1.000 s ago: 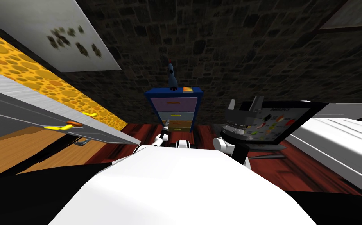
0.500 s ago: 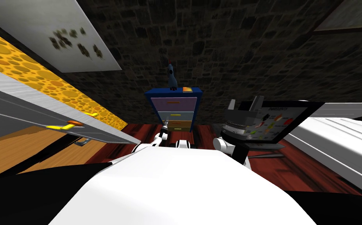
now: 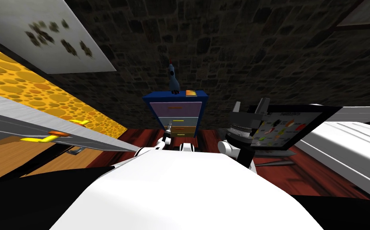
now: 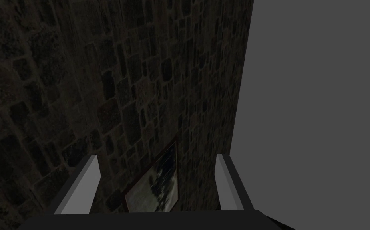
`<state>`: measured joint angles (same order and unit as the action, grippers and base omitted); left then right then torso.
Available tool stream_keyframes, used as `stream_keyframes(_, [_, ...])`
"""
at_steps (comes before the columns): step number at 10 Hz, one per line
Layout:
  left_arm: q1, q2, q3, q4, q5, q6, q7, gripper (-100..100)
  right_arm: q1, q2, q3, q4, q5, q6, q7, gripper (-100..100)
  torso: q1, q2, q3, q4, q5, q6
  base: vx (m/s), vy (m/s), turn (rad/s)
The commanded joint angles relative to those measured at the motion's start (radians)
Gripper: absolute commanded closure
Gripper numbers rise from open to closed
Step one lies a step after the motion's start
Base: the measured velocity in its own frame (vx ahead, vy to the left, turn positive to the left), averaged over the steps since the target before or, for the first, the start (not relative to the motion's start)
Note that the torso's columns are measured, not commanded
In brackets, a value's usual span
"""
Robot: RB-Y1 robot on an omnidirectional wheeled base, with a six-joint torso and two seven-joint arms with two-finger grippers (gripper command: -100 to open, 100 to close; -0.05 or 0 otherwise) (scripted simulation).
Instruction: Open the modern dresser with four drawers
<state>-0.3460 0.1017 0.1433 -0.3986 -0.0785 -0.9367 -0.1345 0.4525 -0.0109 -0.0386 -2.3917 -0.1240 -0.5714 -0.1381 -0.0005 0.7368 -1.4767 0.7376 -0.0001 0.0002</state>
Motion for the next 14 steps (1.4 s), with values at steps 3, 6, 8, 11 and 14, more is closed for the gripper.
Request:
stream_keyframes(3, [0.020, -0.039, -0.002, -0.001, 0.000, 0.003, 0.004, -100, 0.000, 0.000, 0.000, 0.000, 0.000, 0.000, 0.000, 0, 0.001, 0.008, 0.005, 0.002, 0.000, 0.000, 0.023, -0.006, -0.002])
stream_keyframes(6, [0.061, -0.019, -0.055, -0.081, -0.003, 0.046, 0.043, -100, 0.000, 0.000, 0.000, 0.000, 0.000, 0.000, 0.000, 0, -0.002, -0.002, -0.001, -0.001, 0.000, 0.000, 0.061, -0.047, 0.124])
stream_keyframes(8, [0.079, -0.008, -0.081, -0.115, -0.004, 0.062, 0.062, -100, 0.000, 0.000, 0.000, 0.000, 0.000, 0.000, 0.000, 0, 0.001, 0.000, 0.000, 0.000, 0.000, 0.000, 0.063, -0.040, 0.082])
stream_keyframes(11, [0.114, 0.014, -0.133, -0.183, -0.006, 0.092, 0.099, -100, 0.000, 0.000, 0.000, 0.000, 0.000, 0.000, 0.000, 0, 0.000, 0.001, 0.000, 0.000, 0.000, 0.000, 0.074, -0.063, 0.134])
stream_keyframes(14, [0.079, -0.008, -0.081, -0.115, -0.004, 0.062, 0.062, 100, -0.001, 0.000, 0.000, 0.000, 0.000, 0.000, 0.000, 0, 0.005, 0.007, 0.004, 0.002, 0.001, 0.001, -0.037, 0.034, -0.124])
